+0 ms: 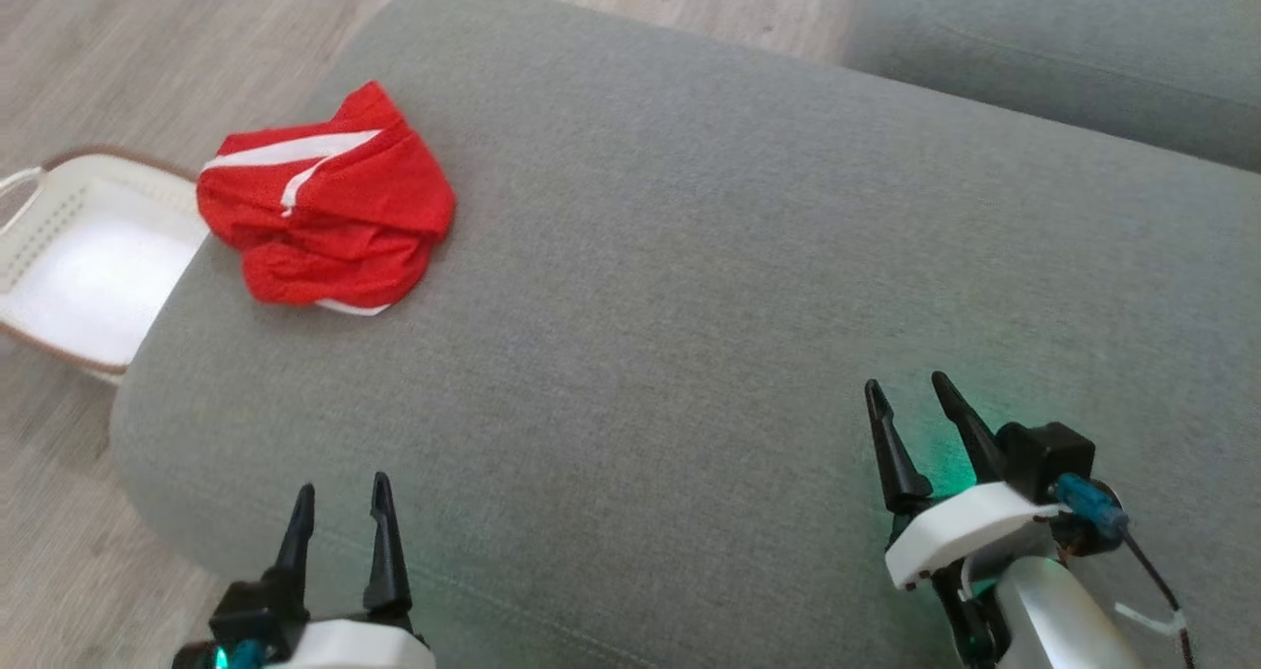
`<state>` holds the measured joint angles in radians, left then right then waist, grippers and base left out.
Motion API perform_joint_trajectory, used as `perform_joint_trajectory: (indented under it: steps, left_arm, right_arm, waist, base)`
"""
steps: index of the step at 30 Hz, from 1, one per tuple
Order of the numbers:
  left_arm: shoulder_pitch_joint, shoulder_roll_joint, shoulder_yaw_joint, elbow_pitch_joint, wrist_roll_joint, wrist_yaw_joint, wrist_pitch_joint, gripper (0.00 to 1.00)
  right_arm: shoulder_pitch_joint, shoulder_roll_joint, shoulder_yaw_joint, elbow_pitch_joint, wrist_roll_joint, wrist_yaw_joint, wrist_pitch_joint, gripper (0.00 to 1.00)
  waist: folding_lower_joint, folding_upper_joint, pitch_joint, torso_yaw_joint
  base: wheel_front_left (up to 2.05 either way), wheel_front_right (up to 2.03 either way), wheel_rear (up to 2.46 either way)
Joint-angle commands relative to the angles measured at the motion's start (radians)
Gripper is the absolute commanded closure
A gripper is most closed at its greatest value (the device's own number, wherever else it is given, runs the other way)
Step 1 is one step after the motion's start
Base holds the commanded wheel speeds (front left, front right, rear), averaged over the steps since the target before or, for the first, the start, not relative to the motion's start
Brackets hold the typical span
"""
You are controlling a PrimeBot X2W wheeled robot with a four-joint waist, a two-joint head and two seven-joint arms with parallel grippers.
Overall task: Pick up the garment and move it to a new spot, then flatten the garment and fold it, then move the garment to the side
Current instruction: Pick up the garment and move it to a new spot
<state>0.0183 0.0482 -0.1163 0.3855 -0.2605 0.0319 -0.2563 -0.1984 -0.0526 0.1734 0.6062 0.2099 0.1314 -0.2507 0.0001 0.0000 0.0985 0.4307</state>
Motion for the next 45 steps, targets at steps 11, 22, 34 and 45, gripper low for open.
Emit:
perform_joint_trajectory:
  steps: [11,22,34,45]
  left_arm:
    - [-0.247,0.055,0.184,-0.142,0.102,-0.106,-0.006,0.00]
    - [-0.540,0.198,0.198,0.117,0.083,-0.156,-0.006,0.00]
    - [-0.747,0.311,0.225,0.486,0.053,-0.117,0.020,0.00]
    - [-0.794,0.337,0.263,0.698,0.004,-0.060,0.152,0.00]
  right_arm:
    - [-0.089,0.002,0.005,-0.061,-0.049,-0.001,-0.011,0.00]
    - [-0.153,-0.013,0.028,-0.094,-0.069,-0.001,-0.011,0.00]
    - [-0.210,-0.068,0.070,-0.184,-0.047,-0.001,-0.011,0.00]
    - [-0.200,-0.108,0.044,-0.215,-0.041,-0.001,-0.011,0.00]
  waist:
    - [-0.0001,0.0000,0.120,-0.023]
    - [-0.0001,0.0000,0.234,-0.135]
    - [-0.0001,0.0000,0.351,-0.264]
    - [-0.0001,0.0000,0.398,-0.317]
  base:
    - [0.00,0.00,0.00]
    - [0.00,0.00,0.00]
    - [0.00,0.00,0.00]
    - [0.00,0.00,0.00]
